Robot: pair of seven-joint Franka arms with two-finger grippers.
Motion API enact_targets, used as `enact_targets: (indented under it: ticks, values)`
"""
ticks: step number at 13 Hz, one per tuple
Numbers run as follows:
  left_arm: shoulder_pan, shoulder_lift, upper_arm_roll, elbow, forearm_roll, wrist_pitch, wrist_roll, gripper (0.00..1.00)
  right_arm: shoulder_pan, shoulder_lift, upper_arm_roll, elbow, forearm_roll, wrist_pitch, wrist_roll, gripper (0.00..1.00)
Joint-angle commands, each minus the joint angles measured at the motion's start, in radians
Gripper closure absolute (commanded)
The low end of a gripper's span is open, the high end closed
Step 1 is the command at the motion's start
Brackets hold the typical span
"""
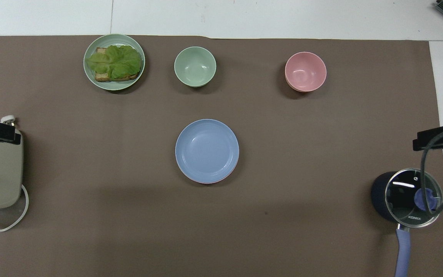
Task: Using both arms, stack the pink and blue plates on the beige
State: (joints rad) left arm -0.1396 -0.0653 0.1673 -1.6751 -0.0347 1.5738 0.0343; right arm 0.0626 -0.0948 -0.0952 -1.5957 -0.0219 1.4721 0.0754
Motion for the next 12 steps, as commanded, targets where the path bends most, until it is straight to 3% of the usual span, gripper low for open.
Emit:
enact_targets:
  ticks: [1, 5, 12]
  values:
    - [0.003, -0.021, -0.003, -0.022, 0.018, 0.008, 0.001, 0.0, 0.017, 0.012, -0.027, 0.019, -0.004, -0.001, -0.023, 0.0]
    - [0.003, -0.021, -0.003, -0.023, 0.018, 0.008, 0.001, 0.0, 0.017, 0.007, -0.029, 0.019, 0.003, -0.036, -0.023, 0.0]
    - [0.003, -0.021, -0.003, -0.022, 0.018, 0.008, 0.001, 0.0, 0.019, 0.001, -0.027, 0.002, -0.004, 0.004, -0.029, 0.0]
